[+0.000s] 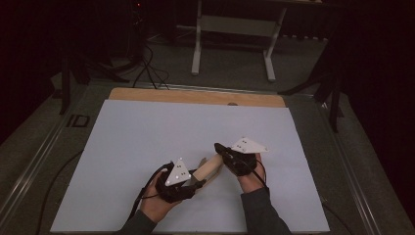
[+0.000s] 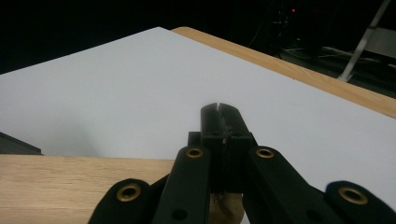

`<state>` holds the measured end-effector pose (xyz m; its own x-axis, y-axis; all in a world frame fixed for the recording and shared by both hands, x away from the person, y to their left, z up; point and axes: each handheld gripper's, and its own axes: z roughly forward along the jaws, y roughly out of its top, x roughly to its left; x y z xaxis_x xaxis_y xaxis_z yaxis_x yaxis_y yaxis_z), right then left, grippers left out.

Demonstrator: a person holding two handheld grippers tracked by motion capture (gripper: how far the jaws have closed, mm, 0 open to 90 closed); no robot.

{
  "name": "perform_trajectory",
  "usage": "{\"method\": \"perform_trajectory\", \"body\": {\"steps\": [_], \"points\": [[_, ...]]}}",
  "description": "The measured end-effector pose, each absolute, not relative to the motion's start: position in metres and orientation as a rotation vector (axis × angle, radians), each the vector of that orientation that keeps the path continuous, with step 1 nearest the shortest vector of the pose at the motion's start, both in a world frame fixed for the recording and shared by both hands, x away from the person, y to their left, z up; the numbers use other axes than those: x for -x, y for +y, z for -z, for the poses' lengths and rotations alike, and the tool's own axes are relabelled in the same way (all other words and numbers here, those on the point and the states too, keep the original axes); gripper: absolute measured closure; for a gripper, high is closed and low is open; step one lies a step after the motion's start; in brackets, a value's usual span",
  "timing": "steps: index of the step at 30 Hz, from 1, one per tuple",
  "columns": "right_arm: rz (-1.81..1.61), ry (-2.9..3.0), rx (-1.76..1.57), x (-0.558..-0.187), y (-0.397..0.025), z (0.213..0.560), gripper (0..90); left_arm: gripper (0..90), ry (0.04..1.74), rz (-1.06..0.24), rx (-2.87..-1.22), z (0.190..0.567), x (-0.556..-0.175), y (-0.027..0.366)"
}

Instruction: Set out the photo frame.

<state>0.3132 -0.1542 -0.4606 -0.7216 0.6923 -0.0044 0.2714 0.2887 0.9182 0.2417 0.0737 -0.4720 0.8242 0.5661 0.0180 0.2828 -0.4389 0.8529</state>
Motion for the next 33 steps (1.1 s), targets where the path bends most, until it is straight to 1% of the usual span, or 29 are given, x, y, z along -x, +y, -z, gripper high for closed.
{"method": "perform_trajectory", "body": {"steps": [4,11,17,28,33], "points": [[-1.419,2.163,-0.872,-0.314,-0.154,0.460,89.7,60.1,0.629,-0.393,-2.056,0.472,-0.242,0.074],[-1.413,2.168,-0.876,-0.315,-0.155,0.460,89.7,58.9,0.692,-0.433,-2.053,0.471,-0.246,0.079],[-1.397,2.178,-0.868,-0.314,-0.154,0.459,89.7,55.9,0.746,-0.459,-2.047,0.473,-0.252,0.082],[-1.399,2.183,-0.873,-0.314,-0.155,0.458,89.8,51.4,0.790,-0.516,-2.034,0.475,-0.259,0.085],[-1.389,2.187,-0.875,-0.314,-0.156,0.457,89.8,50.2,0.845,-0.554,-2.024,0.476,-0.262,0.087]]}}
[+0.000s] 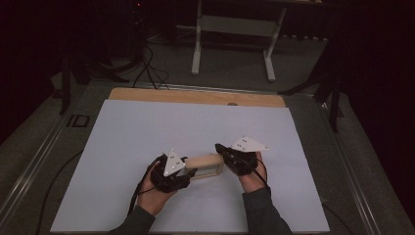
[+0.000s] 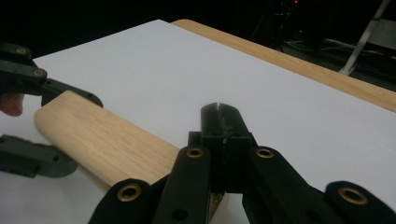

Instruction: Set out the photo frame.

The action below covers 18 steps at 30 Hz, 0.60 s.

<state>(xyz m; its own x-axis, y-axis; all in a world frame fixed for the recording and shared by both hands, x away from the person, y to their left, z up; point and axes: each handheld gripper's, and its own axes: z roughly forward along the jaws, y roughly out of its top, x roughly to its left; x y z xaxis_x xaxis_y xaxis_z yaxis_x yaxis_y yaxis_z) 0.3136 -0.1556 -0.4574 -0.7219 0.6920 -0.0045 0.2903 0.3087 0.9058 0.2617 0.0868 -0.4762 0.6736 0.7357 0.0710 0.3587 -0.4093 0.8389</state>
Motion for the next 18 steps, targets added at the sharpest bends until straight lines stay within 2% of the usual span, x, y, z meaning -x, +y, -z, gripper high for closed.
{"method": "perform_trajectory", "body": {"steps": [4,8,12,18], "points": [[-1.383,2.185,-0.882,-0.3139,-0.1564,0.4572,89.8,51.4,0.914,-0.533,-1.984,0.4766,-0.2652,0.0935],[-1.384,2.188,-0.882,-0.3138,-0.1568,0.4571,89.5,52.4,0.906,-0.512,-1.980,0.4775,-0.2656,0.0939],[-1.392,2.193,-0.872,-0.3140,-0.1569,0.4582,84.2,51.7,0.890,-0.516,-1.992,0.4785,-0.2648,0.0916],[-1.427,2.192,-0.873,-0.3144,-0.1599,0.4564,71.0,51.7,0.894,-0.512,-1.988,0.4787,-0.2652,0.0917]]}}
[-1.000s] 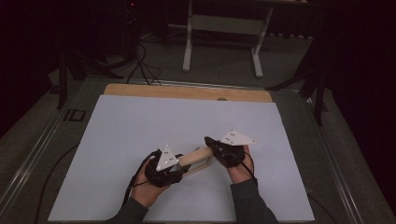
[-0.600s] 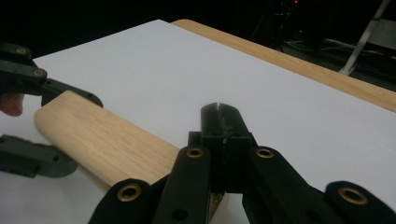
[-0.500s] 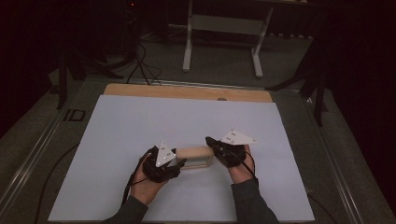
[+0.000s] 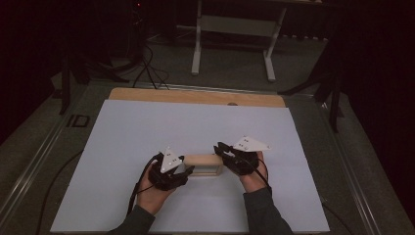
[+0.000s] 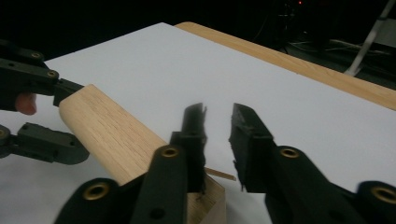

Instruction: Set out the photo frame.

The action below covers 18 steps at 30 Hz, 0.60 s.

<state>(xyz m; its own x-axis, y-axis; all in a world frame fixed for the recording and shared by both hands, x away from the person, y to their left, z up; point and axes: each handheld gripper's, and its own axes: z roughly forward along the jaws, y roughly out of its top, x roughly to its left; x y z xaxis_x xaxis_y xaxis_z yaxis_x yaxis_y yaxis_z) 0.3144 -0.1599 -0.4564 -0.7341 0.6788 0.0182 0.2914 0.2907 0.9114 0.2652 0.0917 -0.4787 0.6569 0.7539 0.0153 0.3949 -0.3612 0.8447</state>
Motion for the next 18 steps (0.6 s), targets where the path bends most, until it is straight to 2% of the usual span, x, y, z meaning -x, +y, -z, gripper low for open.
{"method": "perform_trajectory", "body": {"steps": [8,18], "points": [[-1.465,2.211,-0.856,-0.3147,-0.1666,0.4529,54.3,53.4,0.903,-0.518,-1.978,0.4801,-0.2676,0.0920],[-1.510,2.260,-0.821,-0.3138,-0.1699,0.4526,46.1,54.2,0.917,-0.494,-1.959,0.4822,-0.2727,0.0936]]}}
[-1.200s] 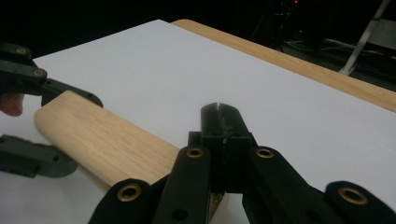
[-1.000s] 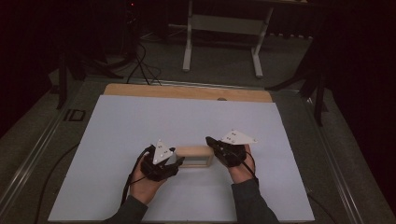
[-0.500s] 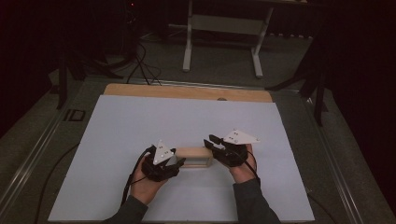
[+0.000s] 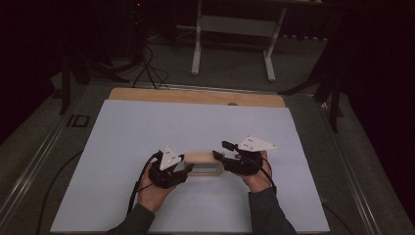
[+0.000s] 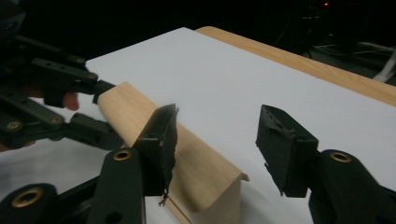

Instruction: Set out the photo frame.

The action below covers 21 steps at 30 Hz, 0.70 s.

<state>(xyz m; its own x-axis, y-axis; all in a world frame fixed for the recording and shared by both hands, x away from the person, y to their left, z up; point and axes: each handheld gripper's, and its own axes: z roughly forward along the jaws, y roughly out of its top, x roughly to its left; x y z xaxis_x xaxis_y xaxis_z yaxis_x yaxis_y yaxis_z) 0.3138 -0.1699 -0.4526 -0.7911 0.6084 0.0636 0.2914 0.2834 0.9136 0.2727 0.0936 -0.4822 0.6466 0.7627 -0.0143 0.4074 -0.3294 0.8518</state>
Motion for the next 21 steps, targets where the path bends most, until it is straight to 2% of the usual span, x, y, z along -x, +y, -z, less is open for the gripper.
{"method": "perform_trajectory", "body": {"steps": [2,3,8,21], "points": [[-1.509,2.266,-0.816,-0.314,-0.170,0.453,46.1,54.3,0.917,-0.494,-1.959,0.482,-0.273,0.094],[-1.505,2.279,-0.815,-0.314,-0.170,0.454,41.7,54.8,0.925,-0.488,-1.957,0.483,-0.275,0.094],[-1.495,2.322,-0.810,-0.315,-0.169,0.457,36.8,55.9,0.929,-0.478,-1.959,0.483,-0.276,0.096],[-1.427,2.420,-0.782,-0.319,-0.167,0.471,36.5,56.1,0.933,-0.460,-1.963,0.486,-0.280,0.097]]}}
